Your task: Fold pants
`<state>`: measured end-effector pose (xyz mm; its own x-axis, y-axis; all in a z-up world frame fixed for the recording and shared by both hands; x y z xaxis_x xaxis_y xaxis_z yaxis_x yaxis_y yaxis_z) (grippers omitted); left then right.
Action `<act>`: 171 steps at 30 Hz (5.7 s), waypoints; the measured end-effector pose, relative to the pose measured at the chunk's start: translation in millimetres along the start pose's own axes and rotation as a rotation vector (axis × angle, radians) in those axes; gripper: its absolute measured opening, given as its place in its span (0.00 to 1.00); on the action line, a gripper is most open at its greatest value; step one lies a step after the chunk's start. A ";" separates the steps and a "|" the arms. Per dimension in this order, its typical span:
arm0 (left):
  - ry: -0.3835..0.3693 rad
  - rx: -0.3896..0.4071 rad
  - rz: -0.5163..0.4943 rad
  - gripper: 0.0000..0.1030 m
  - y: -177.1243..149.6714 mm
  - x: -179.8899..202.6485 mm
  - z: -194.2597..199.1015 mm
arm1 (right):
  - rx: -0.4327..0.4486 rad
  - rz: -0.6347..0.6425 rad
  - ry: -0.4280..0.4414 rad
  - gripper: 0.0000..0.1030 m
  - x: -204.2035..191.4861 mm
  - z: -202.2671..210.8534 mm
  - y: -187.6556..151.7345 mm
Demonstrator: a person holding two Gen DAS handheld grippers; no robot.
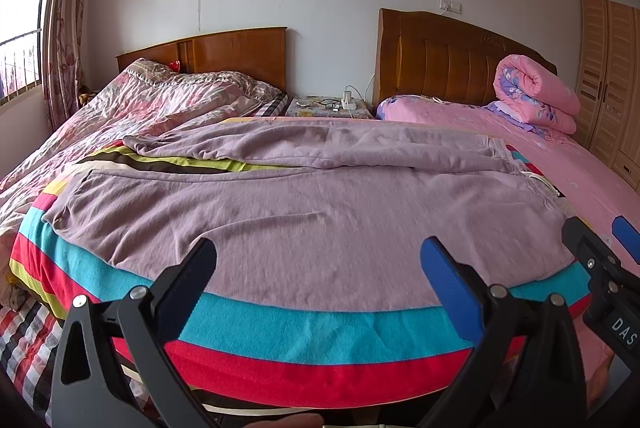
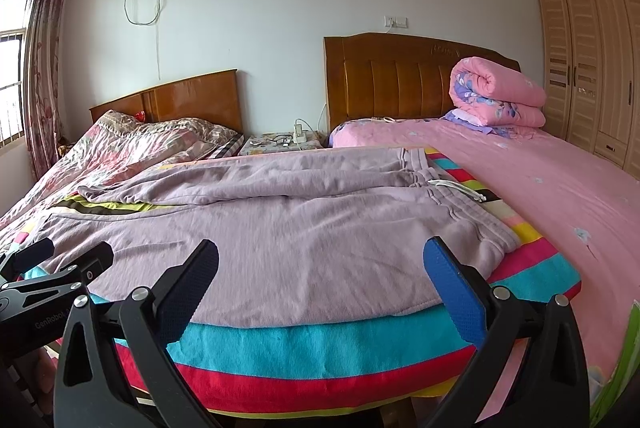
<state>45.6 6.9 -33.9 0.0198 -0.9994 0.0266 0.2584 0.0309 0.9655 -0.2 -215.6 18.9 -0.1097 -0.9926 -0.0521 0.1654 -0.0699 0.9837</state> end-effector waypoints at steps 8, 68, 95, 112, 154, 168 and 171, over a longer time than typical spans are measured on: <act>0.000 -0.004 -0.001 0.99 -3.4 -1.8 0.3 | -0.008 -0.007 -0.003 0.96 1.1 -0.4 -1.8; -0.080 -0.038 -0.079 0.99 42.8 17.4 -59.5 | -0.057 0.076 0.034 0.96 33.3 -107.1 47.3; -0.225 -0.513 0.382 0.99 72.8 -38.9 -357.1 | -0.639 0.327 0.620 0.79 16.9 -561.2 -17.8; -0.292 -0.480 0.597 0.99 79.8 -33.5 -305.3 | -0.238 0.330 0.473 0.13 4.8 -214.9 14.5; -0.188 -0.473 0.715 0.79 13.9 -135.3 -282.7 | -0.314 -0.692 -0.018 0.11 162.6 -175.7 -42.7; -0.049 -0.526 0.784 0.25 0.7 -169.4 -347.1 | -0.319 -0.718 0.010 0.11 168.1 -161.0 -57.6; -0.046 -0.487 0.810 0.11 3.5 -173.3 -340.7 | -0.312 -0.704 0.013 0.11 167.5 -158.9 -54.0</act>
<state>372.1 184.3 -123.3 0.3347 -0.6708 0.6618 0.5577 0.7071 0.4347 128.2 -393.9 -70.2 -0.2807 -0.7043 -0.6521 0.3300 -0.7088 0.6235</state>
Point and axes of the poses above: each gripper's, at about its wrist camera, not at the fingertips, and z roughly against the way its jaws point, x to its right, y to its top, the point moved 5 cm from there along -z, roughly the way its jaws point, and after that the axes turned 15 degrees about x, right-handed, at the moved point
